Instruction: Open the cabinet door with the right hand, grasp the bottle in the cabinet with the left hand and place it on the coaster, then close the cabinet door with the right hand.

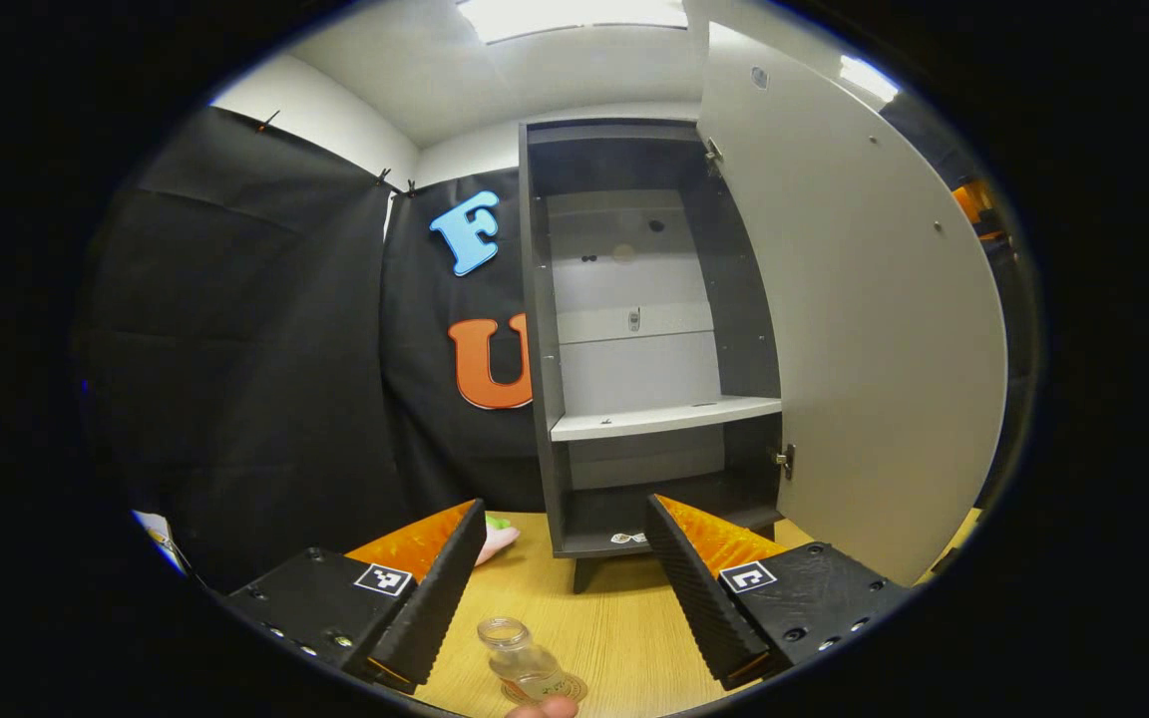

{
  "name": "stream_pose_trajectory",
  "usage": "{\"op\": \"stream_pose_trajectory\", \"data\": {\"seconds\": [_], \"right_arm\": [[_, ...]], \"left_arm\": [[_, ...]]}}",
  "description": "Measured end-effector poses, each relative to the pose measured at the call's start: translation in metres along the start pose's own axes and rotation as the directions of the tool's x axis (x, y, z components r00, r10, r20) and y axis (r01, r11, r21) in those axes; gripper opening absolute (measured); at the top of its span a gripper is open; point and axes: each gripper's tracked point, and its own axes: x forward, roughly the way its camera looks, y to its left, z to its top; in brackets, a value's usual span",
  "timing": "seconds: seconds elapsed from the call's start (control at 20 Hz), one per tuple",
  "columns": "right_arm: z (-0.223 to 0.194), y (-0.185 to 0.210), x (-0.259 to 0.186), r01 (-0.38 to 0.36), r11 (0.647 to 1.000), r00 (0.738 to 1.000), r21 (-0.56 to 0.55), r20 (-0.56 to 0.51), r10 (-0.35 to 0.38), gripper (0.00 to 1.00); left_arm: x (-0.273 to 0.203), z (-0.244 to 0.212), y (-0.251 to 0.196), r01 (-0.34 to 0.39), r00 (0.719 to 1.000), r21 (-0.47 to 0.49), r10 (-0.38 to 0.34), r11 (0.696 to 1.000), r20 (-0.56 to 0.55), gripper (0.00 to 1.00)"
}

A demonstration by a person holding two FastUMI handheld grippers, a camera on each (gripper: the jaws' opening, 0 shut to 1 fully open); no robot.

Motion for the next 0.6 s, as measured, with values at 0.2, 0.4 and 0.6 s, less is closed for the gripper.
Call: {"op": "stream_pose_trajectory", "data": {"seconds": [0.2, 0.4, 0.6], "right_arm": [[-0.001, 0.034, 0.015, -0.081, 0.997, 0.997, 0.0, 0.013, 0.081, 0.94], [-0.003, 0.06, 0.034, -0.128, 0.991, 0.992, 0.038, 0.003, 0.128, 0.94], [-0.002, 0.09, 0.051, -0.19, 0.981, 0.982, 0.037, -0.003, 0.19, 0.94]], "left_arm": [[-0.005, -0.001, 0.008, -0.014, 1.0, 0.02, 0.014, 1.0, 0.004, 0.96], [-0.004, -0.002, 0.015, -0.012, 1.0, 0.021, 0.012, 1.0, 0.012, 0.96], [-0.005, -0.004, 0.025, -0.019, 1.0, 0.007, 0.019, 1.0, 0.009, 0.96]]}}
